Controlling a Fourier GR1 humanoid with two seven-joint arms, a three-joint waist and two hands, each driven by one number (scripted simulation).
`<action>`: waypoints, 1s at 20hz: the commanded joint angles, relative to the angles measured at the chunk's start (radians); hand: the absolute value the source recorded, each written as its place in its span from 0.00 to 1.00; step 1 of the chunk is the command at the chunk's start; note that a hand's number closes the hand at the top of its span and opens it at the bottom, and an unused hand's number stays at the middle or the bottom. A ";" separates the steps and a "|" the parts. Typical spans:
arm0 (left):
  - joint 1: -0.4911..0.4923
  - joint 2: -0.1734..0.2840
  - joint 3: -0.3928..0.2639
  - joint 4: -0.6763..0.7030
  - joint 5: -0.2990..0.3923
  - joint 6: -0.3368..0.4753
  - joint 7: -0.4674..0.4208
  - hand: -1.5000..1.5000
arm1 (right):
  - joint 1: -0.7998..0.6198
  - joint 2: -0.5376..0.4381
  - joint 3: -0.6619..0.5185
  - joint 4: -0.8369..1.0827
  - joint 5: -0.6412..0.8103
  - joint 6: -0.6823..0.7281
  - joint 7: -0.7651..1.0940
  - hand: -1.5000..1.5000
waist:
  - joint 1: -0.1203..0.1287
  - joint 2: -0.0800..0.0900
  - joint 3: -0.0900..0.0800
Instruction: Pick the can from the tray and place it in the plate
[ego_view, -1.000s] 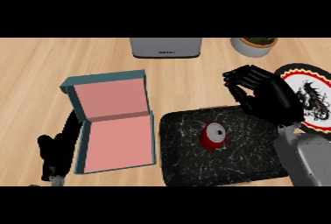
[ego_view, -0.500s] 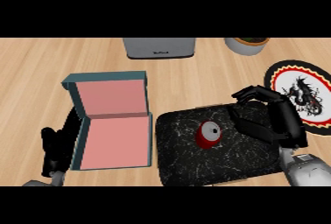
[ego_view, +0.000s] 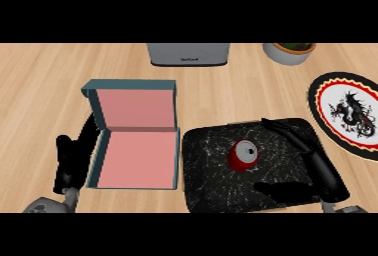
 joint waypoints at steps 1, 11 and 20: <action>-0.006 -0.021 -0.010 -0.019 -0.017 0.013 0.014 0.50 | -0.048 -0.093 0.012 0.001 0.160 -0.013 0.102 0.00 | 0.011 0.000 -0.002; -0.041 -0.017 0.011 0.010 -0.025 -0.037 0.036 0.50 | -0.294 -0.147 0.132 -0.108 0.212 0.340 0.628 0.00 | 0.028 0.003 -0.003; -0.033 -0.053 0.073 -0.005 -0.070 -0.063 0.070 0.50 | -0.270 -0.043 0.136 -0.082 0.231 0.505 0.723 0.00 | 0.011 0.001 0.000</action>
